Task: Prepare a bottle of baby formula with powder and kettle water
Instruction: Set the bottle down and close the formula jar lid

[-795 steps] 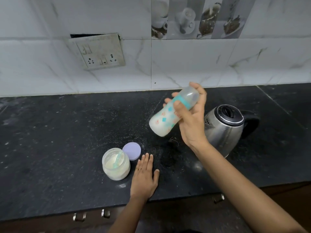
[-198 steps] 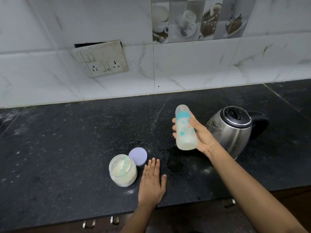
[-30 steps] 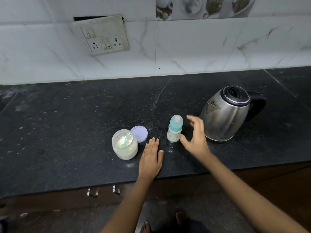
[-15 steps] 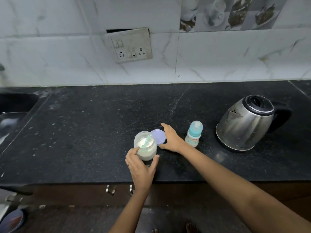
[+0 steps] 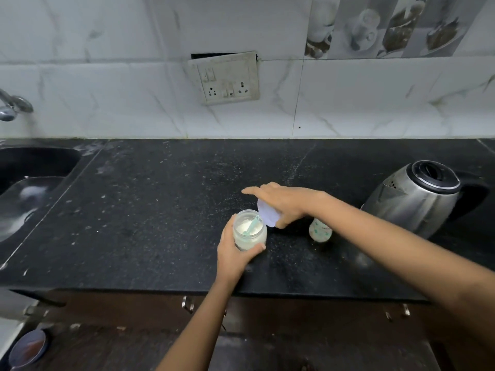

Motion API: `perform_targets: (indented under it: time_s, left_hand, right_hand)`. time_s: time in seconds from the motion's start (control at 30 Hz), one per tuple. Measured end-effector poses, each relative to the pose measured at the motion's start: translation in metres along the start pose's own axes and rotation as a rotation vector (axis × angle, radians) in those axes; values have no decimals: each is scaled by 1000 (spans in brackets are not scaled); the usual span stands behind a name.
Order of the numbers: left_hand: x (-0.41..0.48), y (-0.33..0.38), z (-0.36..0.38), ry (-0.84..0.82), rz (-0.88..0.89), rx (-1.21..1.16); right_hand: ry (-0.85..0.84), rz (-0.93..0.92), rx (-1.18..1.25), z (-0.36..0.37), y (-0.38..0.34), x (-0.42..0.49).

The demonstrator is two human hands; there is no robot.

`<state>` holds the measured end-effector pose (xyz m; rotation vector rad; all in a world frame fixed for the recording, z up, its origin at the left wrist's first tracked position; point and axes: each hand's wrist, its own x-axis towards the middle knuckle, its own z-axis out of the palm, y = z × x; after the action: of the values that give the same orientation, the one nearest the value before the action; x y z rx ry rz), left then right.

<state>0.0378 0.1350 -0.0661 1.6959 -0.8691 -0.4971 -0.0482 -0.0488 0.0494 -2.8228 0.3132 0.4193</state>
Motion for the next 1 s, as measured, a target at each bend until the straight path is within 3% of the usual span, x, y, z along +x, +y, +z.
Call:
perform_targets:
  time_s: [0.13,0.23,0.63,0.83,1.0]
  left_hand:
    - [9,3,4,-65,-23,-36]
    - [17,0,10,-73,-73,-11]
    - [28,-3,24,-10,-115,44]
    - [31,-7,26,-15,-116,73]
    - [34,1,25,-62,-37,218]
  right_hand:
    - [-20,-156,76,-11,-16,12]
    - [-40,-242,-33,8,-17,25]
    - [442,-216,-244,72,-8,38]
    - [617,-2,-433,88,-21,47]
    - [561,327,-504,94,-48,62]
